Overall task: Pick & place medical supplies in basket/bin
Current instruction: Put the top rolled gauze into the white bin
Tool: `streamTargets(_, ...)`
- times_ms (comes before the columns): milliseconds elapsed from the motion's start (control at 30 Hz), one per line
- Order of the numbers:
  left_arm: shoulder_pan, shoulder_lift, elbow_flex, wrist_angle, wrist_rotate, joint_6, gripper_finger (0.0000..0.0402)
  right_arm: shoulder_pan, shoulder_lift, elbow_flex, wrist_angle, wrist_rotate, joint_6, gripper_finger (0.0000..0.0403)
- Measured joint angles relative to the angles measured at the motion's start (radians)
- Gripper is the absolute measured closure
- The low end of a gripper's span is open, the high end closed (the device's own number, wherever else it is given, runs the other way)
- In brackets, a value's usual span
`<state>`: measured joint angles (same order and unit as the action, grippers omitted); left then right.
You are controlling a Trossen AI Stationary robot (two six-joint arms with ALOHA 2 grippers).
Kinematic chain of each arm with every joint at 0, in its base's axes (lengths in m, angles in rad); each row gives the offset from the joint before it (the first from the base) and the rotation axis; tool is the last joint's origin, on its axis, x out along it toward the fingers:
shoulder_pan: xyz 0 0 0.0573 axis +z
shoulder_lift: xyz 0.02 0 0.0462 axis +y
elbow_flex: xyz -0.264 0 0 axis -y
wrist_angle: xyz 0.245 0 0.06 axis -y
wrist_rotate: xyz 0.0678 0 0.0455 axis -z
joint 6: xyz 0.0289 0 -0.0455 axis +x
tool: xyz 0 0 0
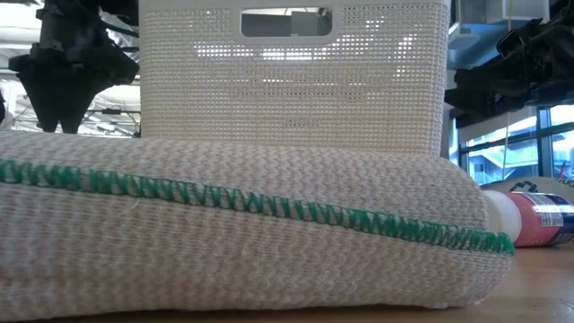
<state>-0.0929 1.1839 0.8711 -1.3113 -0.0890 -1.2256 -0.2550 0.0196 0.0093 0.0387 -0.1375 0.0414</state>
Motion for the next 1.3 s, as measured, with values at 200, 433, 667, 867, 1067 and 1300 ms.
streamTargets(200,0.000,0.001,0.000,-0.058,0.008,-0.016,0.0176,0.000,0.000,0.000,0.000,0.000,-0.021,0.0104)
streamTargets(433,0.000,0.004,-0.001,-0.119,0.045,-0.016,0.0176,0.000,0.000,0.000,0.000,0.000,-0.024,0.0104)
streamTargets(667,0.000,0.077,-0.034,-0.111,0.056,0.007,0.0176,0.000,0.000,0.000,0.000,0.000,-0.024,0.0104)
streamTargets(867,0.003,0.197,-0.101,-0.082,0.159,0.120,0.0176,0.000,0.000,0.000,0.000,0.000,-0.024,0.0104)
streamTargets(1067,0.003,0.274,-0.134,-0.014,0.181,0.067,0.0176,0.000,0.000,0.000,0.000,0.000,-0.019,0.0104)
streamTargets(1300,0.003,0.308,-0.134,0.010,0.168,0.006,0.0176,0.000,0.000,0.000,0.000,0.000,-0.020,0.0104)
